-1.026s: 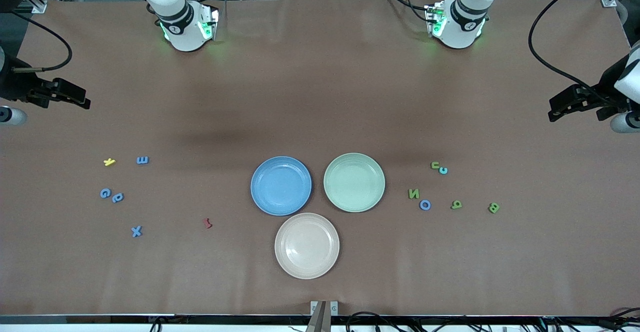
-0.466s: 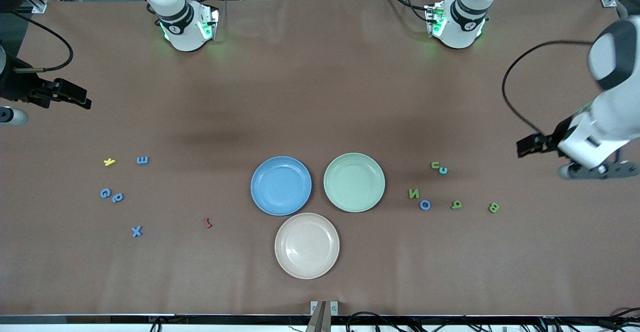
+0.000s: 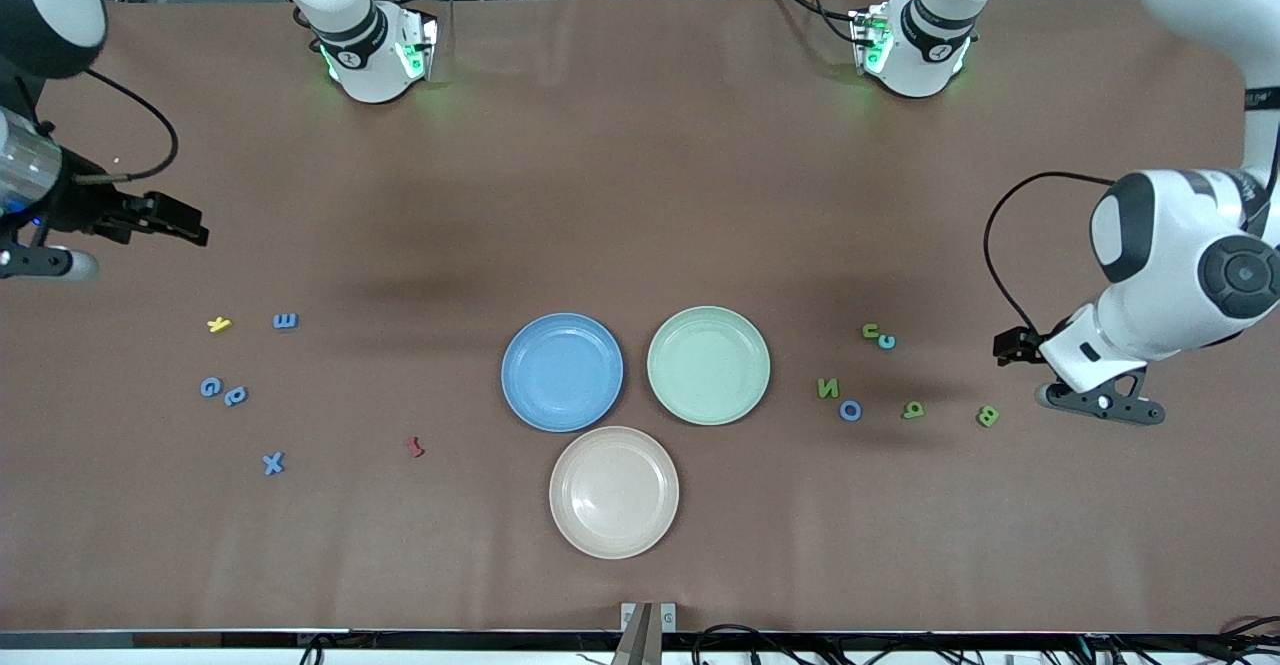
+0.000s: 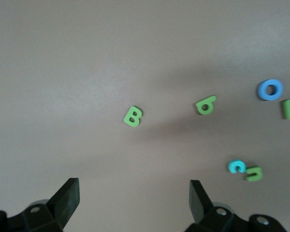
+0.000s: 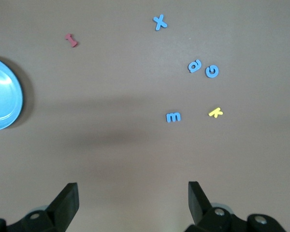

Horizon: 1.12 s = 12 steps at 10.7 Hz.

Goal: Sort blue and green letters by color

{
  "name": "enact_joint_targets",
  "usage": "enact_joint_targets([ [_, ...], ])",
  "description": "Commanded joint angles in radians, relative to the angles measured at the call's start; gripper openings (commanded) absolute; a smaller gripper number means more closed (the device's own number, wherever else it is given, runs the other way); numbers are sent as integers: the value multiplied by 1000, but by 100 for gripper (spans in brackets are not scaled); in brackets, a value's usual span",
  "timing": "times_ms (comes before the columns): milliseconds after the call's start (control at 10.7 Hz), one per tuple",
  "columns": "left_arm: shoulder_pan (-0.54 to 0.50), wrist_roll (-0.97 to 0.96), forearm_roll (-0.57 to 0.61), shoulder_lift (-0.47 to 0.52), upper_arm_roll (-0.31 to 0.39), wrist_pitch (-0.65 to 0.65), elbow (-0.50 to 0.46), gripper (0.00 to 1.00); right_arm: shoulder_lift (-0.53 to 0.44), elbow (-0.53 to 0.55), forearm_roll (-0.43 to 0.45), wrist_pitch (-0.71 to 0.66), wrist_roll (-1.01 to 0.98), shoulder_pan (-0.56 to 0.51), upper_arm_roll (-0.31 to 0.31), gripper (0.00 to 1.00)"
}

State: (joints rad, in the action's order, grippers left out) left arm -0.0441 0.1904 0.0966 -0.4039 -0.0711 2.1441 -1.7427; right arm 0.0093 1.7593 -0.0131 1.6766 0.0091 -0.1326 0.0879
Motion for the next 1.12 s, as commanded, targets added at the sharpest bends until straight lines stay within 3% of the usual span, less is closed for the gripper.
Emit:
enact_joint_targets([
  [0,-14,102,23,-119,-6,136,11,100,12,141,12,190,-99,-71,9,100],
  [280,-45,300,23,-226,-6,281,12,100,141,151,13,332,-274,-168,10,100],
  [373,-48,305,23,-246,-6,286,14,100,184,149,18,383,-325,-182,9,100],
  [466,-48,307,25,-256,-4,286,18,93,230,146,27,444,-371,-193,9,100],
  [653,-48,336,35,-276,0,287,40,94,316,129,83,561,-406,-200,9,100],
  [840,-63,366,37,-300,2,287,58,94,423,38,174,575,-411,-208,9,100],
  [1026,-66,398,34,-317,2,287,71,87,541,-44,196,635,-467,-237,9,100],
])
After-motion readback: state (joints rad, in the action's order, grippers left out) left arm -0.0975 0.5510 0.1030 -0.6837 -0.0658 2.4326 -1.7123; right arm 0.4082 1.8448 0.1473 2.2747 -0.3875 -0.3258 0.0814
